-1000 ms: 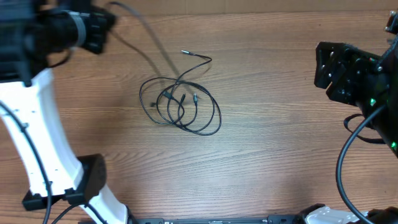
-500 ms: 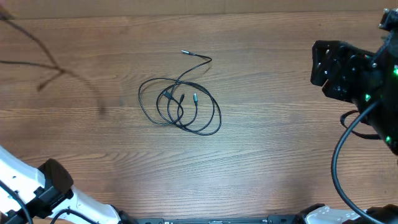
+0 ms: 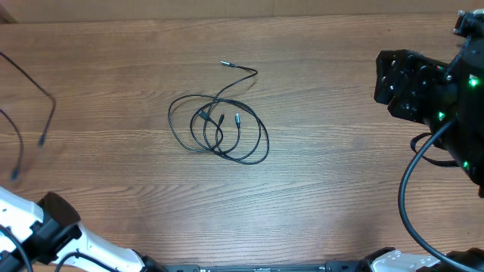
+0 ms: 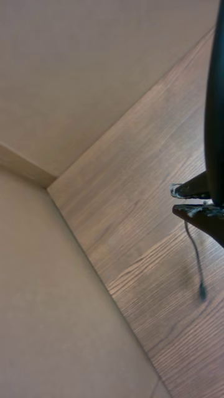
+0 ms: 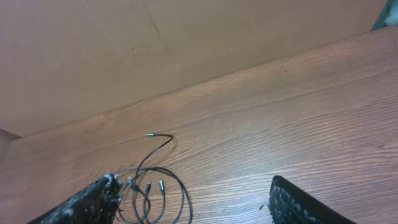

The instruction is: Untangle cables

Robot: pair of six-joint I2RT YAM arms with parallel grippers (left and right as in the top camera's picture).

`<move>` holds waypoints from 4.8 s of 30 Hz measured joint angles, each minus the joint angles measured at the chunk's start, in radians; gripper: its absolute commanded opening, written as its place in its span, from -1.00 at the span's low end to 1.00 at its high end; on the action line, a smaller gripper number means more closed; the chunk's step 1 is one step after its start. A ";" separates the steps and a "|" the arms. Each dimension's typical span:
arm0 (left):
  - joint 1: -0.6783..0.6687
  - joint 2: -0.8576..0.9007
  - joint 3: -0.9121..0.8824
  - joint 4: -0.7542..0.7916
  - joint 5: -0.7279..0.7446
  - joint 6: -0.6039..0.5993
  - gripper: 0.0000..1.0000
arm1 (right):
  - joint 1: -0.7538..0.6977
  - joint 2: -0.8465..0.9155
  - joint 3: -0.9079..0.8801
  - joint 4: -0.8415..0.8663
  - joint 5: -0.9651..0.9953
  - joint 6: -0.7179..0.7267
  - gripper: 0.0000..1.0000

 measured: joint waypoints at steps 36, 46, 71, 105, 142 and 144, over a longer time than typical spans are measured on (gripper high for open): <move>0.026 0.228 0.000 -0.094 -0.013 -0.099 1.00 | 0.000 0.000 0.000 0.000 0.000 -0.001 0.50; -0.298 -0.071 0.011 -0.212 0.074 0.028 0.98 | 0.000 0.001 0.000 0.000 0.001 -0.009 0.53; -0.801 0.028 -0.882 0.097 -0.031 0.042 1.00 | 0.000 0.036 -0.071 0.000 -0.007 -0.027 0.60; -0.921 0.029 -1.410 0.698 0.087 -0.096 -0.92 | 0.000 0.036 -0.071 0.000 -0.007 -0.031 0.64; -1.069 -0.446 -0.666 0.515 0.204 0.061 -0.91 | 0.000 0.167 -0.072 0.000 -0.357 -0.154 0.69; -1.069 -0.446 -0.665 0.505 0.204 0.061 -0.91 | 0.000 0.207 -0.072 0.001 -0.406 -0.183 0.70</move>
